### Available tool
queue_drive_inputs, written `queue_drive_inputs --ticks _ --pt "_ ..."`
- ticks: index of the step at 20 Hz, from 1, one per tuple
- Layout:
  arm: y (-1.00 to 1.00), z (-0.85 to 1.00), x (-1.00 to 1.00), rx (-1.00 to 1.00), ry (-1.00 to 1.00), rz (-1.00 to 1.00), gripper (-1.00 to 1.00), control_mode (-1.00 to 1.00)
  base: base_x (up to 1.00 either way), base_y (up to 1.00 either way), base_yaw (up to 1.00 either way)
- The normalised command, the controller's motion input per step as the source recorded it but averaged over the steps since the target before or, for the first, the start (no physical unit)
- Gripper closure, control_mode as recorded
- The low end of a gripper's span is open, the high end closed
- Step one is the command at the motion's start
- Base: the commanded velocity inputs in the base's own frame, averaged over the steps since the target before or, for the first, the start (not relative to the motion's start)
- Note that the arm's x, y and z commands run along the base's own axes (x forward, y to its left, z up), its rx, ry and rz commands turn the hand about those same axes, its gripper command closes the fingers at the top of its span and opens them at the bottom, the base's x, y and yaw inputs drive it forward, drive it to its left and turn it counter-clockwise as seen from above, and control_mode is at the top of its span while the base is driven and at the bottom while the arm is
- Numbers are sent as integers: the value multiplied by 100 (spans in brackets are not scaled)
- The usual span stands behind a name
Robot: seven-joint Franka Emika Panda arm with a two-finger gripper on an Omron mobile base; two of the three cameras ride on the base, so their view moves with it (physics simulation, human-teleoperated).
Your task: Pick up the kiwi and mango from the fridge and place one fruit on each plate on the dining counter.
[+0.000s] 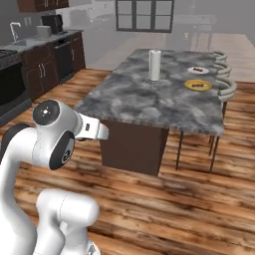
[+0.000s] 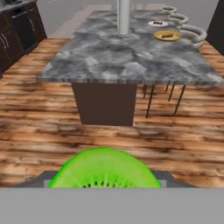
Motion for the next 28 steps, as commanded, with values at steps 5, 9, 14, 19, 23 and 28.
queue_drive_inputs --ticks 5,9,14,19,23,28 --pt "0 0 0 0 0 0 100 100 47 -100 8" --pt "0 0 0 0 0 0 100 100 48 -100 11" --pt "0 0 0 0 0 0 100 100 48 -100 11" --pt "0 0 0 0 0 0 100 100 49 -100 11" --pt "0 0 0 0 0 0 100 100 51 -100 15" --pt "0 0 0 0 0 0 100 100 55 -99 20"
